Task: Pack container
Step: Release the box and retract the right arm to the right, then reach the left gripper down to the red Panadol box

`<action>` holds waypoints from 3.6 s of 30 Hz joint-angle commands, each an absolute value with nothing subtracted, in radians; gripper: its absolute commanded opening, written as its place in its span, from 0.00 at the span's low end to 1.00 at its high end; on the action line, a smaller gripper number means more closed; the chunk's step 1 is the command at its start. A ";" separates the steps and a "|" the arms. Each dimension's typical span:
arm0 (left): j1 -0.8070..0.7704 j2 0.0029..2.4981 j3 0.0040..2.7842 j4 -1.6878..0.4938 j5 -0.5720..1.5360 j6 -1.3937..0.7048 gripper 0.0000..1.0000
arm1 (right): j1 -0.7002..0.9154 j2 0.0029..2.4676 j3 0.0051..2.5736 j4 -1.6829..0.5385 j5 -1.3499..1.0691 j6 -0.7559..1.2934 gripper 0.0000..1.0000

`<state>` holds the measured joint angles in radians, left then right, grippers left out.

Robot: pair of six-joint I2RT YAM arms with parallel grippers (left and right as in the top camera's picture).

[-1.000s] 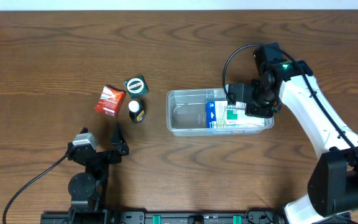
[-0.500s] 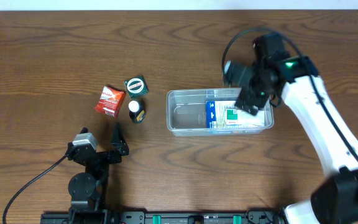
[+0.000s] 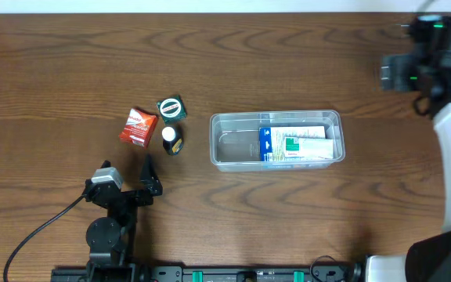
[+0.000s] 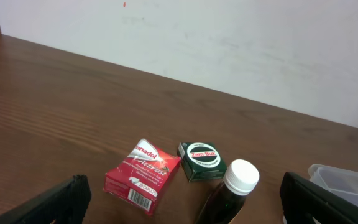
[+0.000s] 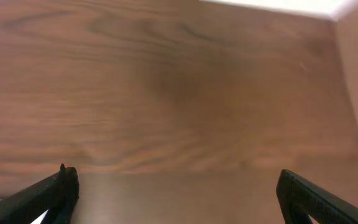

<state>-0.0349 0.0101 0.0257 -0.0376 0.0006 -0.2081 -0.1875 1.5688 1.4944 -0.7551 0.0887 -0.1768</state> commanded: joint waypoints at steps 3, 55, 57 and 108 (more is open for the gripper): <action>-0.037 0.004 0.004 -0.073 -0.014 -0.195 0.98 | -0.316 1.584 1.493 -0.820 0.105 -0.102 0.99; 0.036 1.826 1.646 -1.242 0.131 0.238 0.98 | -0.401 1.584 1.493 -0.838 0.105 -0.102 0.99; 0.036 1.868 1.646 -1.230 0.131 0.257 0.98 | -0.401 1.584 1.493 -0.838 0.105 -0.102 0.99; 0.104 2.121 1.563 -0.995 0.144 0.407 0.98 | -0.401 1.584 1.493 -0.839 0.105 -0.102 0.99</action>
